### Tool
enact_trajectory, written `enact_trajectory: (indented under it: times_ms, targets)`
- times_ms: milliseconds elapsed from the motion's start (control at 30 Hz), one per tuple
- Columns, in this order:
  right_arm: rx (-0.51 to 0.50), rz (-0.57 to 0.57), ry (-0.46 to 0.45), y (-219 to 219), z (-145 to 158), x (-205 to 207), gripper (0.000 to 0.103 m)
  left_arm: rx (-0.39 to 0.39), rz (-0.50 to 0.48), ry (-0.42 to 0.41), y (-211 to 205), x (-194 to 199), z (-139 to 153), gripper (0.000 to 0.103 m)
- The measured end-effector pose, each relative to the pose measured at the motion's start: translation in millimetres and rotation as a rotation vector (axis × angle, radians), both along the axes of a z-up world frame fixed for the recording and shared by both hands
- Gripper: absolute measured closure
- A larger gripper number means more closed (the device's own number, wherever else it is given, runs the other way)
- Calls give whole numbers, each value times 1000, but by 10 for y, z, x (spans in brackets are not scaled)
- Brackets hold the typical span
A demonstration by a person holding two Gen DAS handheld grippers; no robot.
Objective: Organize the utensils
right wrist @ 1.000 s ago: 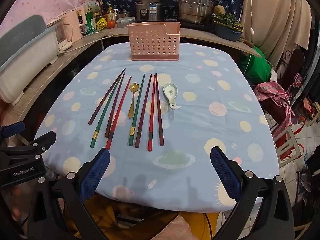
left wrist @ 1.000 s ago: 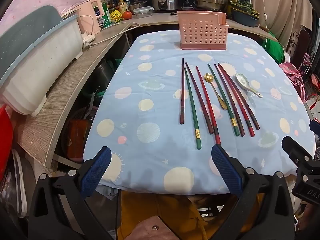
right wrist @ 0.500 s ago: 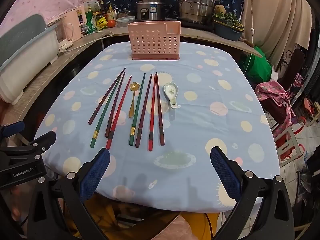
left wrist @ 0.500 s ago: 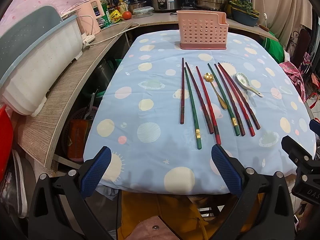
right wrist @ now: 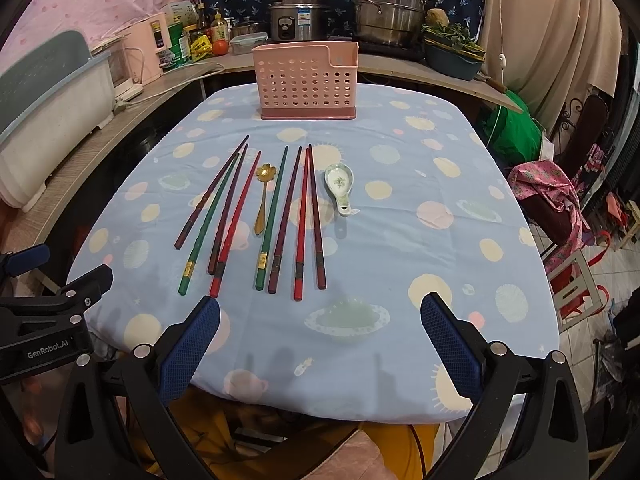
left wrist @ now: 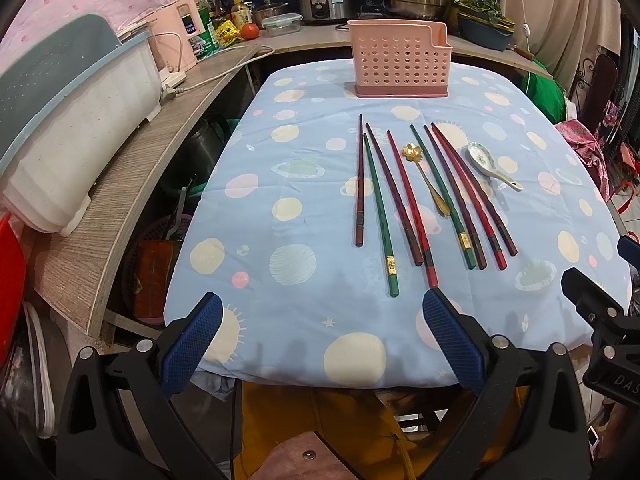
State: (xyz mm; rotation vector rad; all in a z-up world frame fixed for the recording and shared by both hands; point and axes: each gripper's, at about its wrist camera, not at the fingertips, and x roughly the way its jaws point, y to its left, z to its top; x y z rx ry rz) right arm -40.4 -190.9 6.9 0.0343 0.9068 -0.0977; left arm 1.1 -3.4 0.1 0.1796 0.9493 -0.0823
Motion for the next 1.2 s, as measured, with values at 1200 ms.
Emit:
enact_trajectory:
  times_ms: [1200]
  targets:
    - [2,-2,5,-19,-17,-1,7,-1,-5,4,-31,-13,-33,7]
